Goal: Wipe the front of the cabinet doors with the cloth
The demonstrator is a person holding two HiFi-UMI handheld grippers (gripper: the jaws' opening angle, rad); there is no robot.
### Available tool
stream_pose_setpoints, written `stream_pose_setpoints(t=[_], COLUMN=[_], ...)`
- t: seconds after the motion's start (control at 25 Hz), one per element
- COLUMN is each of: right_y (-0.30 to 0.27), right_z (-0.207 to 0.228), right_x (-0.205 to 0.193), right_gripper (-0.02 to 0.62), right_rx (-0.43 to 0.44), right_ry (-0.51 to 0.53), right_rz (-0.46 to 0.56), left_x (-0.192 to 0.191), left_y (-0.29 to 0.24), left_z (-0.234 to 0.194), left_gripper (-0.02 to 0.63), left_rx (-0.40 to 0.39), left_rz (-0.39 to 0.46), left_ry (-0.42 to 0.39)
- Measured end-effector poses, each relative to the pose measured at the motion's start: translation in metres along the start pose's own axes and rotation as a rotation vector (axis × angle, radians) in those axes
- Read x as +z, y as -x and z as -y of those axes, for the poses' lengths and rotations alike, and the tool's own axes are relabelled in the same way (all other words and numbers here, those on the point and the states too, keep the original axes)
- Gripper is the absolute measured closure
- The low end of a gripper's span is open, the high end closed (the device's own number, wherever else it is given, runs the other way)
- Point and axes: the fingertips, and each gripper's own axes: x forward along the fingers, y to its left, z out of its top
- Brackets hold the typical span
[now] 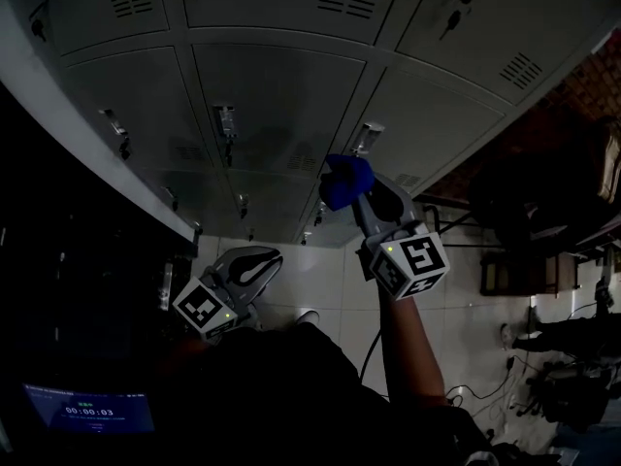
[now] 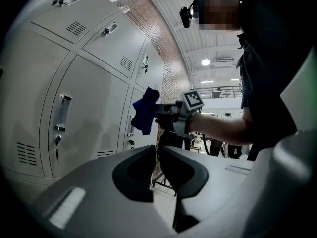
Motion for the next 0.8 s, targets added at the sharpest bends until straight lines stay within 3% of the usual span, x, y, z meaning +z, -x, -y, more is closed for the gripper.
stream_pose_setpoints(t=[0.44, 0.8], right_y=[-0.037, -0.057], right_z=[0.069, 0.095], right_x=[0.079, 0.103], right_gripper=[0.523, 0.523], right_rx=[-0.131, -0.139], right_ry=[0.079, 0.120], right_rz=[0.036, 0.062], left_x=[0.001, 0.000], left_y=[-0.008, -0.029], left_z=[-0.013, -0.032], left_gripper=[0.588, 0.588], left_rx=[0.016, 0.022], left_rz=[-0.020, -0.021], left_ry=[0.019, 0.009])
